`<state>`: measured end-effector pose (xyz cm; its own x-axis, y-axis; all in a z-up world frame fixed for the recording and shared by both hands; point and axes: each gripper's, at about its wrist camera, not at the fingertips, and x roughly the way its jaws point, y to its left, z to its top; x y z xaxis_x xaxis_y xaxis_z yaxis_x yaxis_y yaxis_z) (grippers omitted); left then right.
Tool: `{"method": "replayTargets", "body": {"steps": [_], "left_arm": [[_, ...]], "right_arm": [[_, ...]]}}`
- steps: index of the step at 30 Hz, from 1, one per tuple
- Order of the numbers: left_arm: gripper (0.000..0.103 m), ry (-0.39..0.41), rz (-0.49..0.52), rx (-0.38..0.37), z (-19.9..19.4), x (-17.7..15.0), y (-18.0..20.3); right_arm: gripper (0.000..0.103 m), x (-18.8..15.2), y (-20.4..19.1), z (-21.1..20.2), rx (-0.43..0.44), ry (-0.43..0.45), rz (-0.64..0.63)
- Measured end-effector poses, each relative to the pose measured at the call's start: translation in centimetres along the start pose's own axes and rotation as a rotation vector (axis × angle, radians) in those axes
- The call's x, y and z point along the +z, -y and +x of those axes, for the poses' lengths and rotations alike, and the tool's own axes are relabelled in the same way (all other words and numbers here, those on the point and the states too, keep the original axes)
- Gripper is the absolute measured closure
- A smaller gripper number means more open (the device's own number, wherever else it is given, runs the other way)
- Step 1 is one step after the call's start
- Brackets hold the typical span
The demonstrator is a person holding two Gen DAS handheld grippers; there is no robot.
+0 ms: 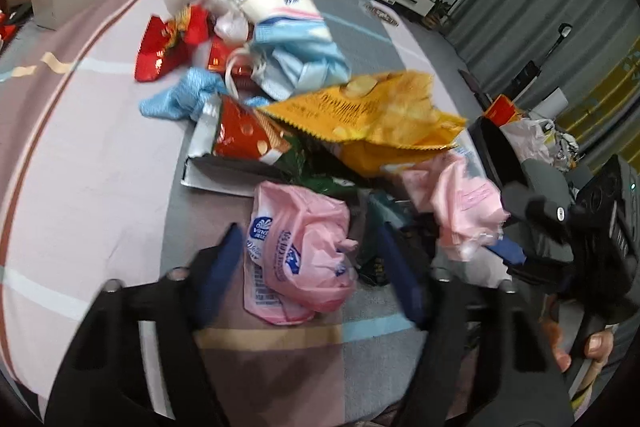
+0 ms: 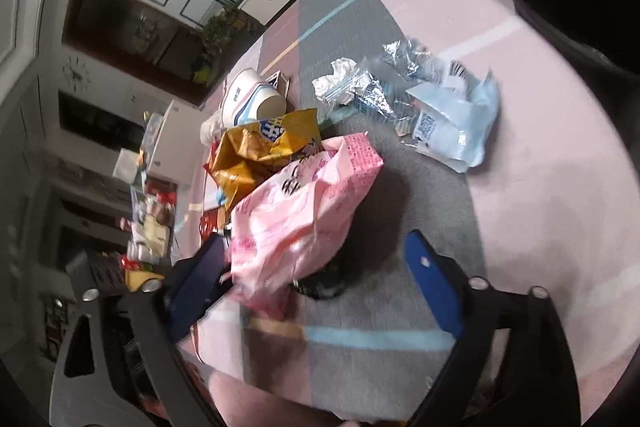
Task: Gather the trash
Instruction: 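Grasp the pink plastic bag with the left tool while the right tool grasps another pink bag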
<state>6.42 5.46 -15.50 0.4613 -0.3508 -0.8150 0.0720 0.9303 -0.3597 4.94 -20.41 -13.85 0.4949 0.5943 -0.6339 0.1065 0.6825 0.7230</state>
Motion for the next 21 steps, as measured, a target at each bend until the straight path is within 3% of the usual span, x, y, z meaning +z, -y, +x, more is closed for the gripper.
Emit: {"method": "replayTargets", "body": {"steps": [1, 2, 6, 8, 16, 21], "left_arm": [[0.050, -0.003, -0.014, -0.005, 0.4, -0.1, -0.2], [0.060, -0.004, -0.028, -0.012, 0.6, -0.1, -0.4], [0.068, 0.049, -0.065, -0.035, -0.3, -0.8, -1.1], [0.070, 0.100, -0.076, -0.030, -1.7, -1.1, -1.2], [0.071, 0.339, -0.061, -0.059, -9.5, -2.4, -0.2], [0.071, 0.415, -0.012, -0.097, -12.7, -1.8, 1.6]], "right_arm": [[0.027, 0.0, 0.1, 0.4, 0.014, -0.008, 0.019], [0.039, 0.0, 0.4, 0.7, 0.024, -0.015, 0.032], [0.080, 0.0, 0.1, 0.6, 0.047, -0.013, 0.028], [0.088, 0.2, -0.2, 0.3, 0.042, -0.004, 0.020], [0.094, 0.6, -3.6, -4.1, 0.036, 0.071, -0.090], [0.094, 0.2, -6.1, -6.6, 0.001, 0.143, -0.205]]}}
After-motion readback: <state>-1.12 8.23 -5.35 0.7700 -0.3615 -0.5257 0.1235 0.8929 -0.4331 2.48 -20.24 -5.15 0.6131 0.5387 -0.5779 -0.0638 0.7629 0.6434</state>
